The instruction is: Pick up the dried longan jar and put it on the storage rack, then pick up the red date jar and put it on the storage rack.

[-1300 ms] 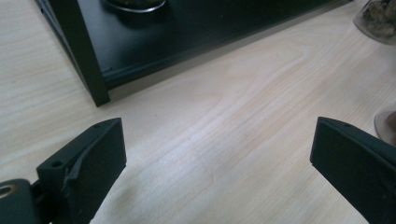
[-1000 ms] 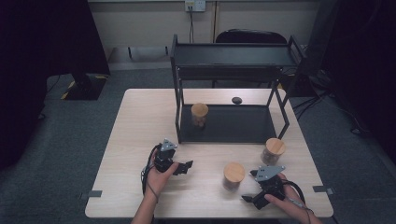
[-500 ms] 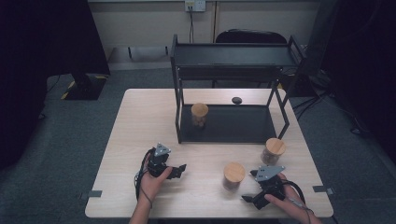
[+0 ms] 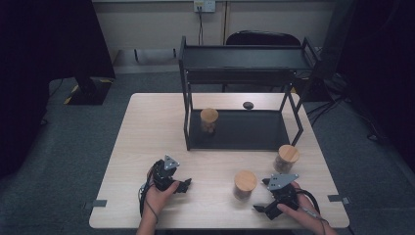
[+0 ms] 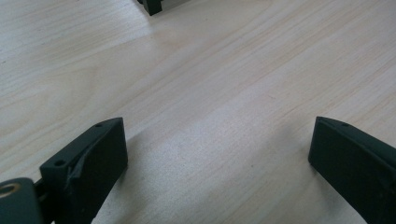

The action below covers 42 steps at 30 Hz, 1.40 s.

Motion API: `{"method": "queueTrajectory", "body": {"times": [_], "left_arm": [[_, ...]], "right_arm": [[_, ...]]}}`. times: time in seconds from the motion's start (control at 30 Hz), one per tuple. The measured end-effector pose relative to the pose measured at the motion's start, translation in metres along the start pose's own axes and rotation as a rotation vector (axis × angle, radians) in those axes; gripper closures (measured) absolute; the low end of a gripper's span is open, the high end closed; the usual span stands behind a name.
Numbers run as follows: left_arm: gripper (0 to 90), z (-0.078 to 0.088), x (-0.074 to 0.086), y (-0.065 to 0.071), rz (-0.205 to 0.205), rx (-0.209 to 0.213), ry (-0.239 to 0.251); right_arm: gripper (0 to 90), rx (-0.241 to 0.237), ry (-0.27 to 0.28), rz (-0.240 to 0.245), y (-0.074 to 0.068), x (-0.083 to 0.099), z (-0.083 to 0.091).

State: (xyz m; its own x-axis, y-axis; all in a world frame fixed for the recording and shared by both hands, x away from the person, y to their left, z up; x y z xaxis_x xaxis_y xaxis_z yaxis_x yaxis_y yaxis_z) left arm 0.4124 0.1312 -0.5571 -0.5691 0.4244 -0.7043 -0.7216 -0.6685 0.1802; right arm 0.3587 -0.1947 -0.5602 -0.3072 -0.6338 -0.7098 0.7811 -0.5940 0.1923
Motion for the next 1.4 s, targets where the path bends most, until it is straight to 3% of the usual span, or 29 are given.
{"method": "queueTrajectory", "body": {"times": [0.17,1.4], "left_arm": [[2.7,-0.0003,0.0018,0.0004,-0.005,0.001,0.022],[0.3,-0.0014,0.0017,0.0009,-0.008,0.009,0.014]], "right_arm": [[0.0,0.0,0.0,0.0,0.0,0.0,0.0],[0.9,0.011,-0.028,-0.008,0.0001,-0.0015,0.001]]}}
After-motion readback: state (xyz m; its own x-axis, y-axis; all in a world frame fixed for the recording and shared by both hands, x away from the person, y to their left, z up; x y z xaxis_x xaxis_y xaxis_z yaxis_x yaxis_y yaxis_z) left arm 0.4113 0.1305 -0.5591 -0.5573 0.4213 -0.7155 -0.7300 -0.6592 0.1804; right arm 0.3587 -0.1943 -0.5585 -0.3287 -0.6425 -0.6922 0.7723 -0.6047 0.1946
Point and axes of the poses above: each handheld gripper's, and its own axes: z roughly backward along the jaws, x roughly out of its underside, y roughly to its right, the point moved 7 cm from there along -z, roughly forward along the jaws, and after that the axes turned 15 degrees about x, right-handed, at the moved point
